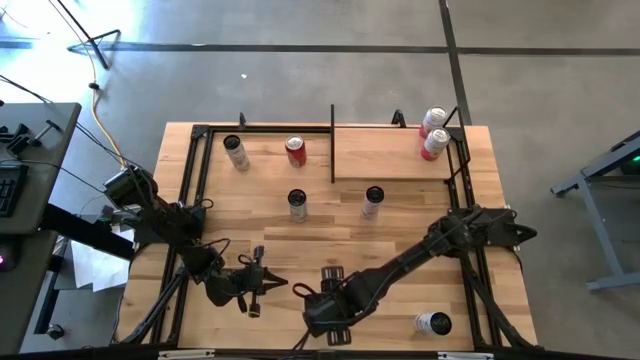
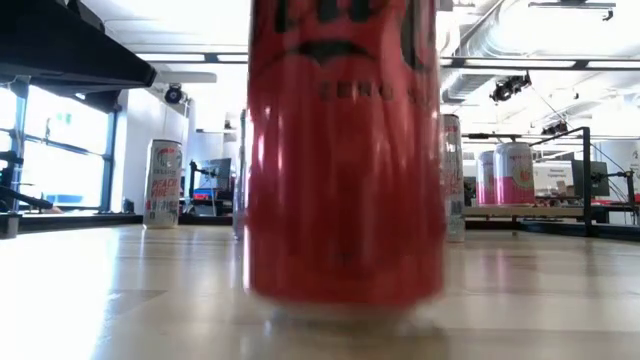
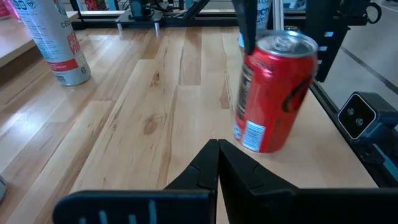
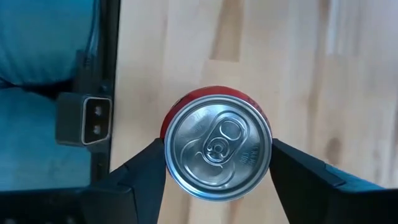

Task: Place canned beverage on shelf
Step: Put the bottom red soda can on the shelf

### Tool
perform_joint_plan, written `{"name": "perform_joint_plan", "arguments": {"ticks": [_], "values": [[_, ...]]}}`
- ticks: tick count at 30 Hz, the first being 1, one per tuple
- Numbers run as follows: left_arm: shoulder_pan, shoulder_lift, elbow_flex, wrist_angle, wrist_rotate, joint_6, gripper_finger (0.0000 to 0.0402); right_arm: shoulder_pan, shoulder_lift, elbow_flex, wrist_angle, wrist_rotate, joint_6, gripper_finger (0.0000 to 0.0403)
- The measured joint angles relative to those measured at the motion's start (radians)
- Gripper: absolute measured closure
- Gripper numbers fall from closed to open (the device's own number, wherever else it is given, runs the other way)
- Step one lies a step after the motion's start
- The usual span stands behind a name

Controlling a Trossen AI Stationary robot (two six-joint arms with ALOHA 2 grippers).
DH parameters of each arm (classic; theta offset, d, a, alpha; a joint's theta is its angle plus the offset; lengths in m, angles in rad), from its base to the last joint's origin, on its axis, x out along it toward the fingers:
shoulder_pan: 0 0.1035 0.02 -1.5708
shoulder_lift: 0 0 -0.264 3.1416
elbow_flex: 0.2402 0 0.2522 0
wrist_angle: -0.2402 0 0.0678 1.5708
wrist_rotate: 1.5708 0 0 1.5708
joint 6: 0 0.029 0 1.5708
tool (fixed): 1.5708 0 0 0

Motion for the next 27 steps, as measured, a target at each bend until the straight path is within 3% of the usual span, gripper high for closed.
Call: {"name": "perform_joint_plan", "arguments": {"ticks": [15, 27], "values": [[0.0, 0.0, 0.0, -0.004, 0.0, -0.006, 0.0401, -0.085, -0.158, 0.037, -0.194, 0.133, -0.002, 0.0169], [0.0, 0.0, 0.0, -0.008, 0.0, -0.015, 0.0401, -0.333, -0.351, 0.036, -0.344, 0.17, -0.172, 0.0169]]}}
